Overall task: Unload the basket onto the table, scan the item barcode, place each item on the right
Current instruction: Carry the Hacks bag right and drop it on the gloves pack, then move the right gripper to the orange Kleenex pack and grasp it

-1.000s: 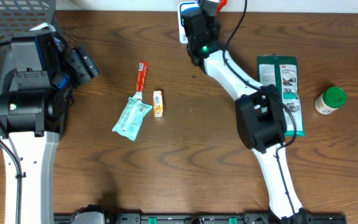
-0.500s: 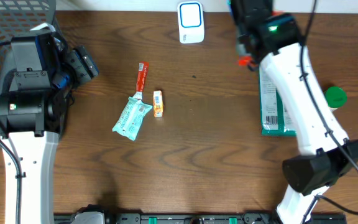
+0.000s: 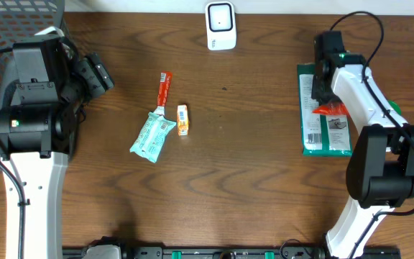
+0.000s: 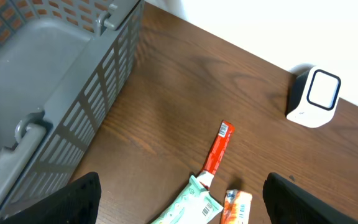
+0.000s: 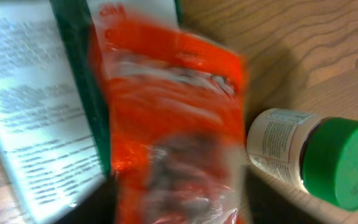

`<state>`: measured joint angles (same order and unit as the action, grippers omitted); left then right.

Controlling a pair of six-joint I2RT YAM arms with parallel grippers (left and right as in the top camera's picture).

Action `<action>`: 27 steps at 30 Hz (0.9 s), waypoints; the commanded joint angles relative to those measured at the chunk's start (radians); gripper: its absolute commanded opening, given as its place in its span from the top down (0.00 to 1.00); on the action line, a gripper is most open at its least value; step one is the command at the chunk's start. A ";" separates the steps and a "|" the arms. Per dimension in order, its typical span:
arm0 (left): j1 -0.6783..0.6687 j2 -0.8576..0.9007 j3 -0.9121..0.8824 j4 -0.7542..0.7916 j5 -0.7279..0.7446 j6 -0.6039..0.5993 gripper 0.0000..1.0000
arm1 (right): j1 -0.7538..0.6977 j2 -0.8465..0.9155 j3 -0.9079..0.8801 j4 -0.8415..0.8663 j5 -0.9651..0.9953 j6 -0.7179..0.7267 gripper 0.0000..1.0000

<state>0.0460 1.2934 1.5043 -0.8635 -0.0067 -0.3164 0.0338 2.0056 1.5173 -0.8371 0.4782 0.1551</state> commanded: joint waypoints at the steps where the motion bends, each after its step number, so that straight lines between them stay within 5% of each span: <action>1: 0.004 0.000 0.011 0.000 -0.005 0.005 0.16 | -0.016 -0.016 0.008 0.009 0.010 -0.091 0.01; 6: 0.004 0.000 0.011 0.000 -0.005 0.005 0.16 | 0.008 -0.060 0.142 -0.089 -0.040 -0.090 0.01; 11: 0.004 0.000 0.011 0.000 -0.005 0.005 0.16 | 0.090 -0.140 0.297 -0.204 -0.588 -0.088 0.01; 15: 0.004 0.000 0.011 0.000 -0.005 0.005 0.16 | 0.168 -0.154 0.295 -0.190 -0.843 -0.012 0.01; 21: 0.004 0.000 0.011 0.000 -0.005 0.005 0.16 | 0.335 -0.133 0.217 -0.097 -0.853 0.166 0.01; 25: 0.004 0.000 0.011 0.000 -0.005 0.005 0.16 | 0.508 -0.088 0.115 0.043 -0.682 0.234 0.20; 27: 0.004 0.000 0.011 0.000 -0.005 0.005 0.16 | 0.582 -0.062 0.084 0.109 -0.605 0.238 0.21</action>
<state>0.0460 1.2934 1.5040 -0.8639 -0.0067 -0.3164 0.5056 1.8923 1.6547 -0.7856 -0.2569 0.3260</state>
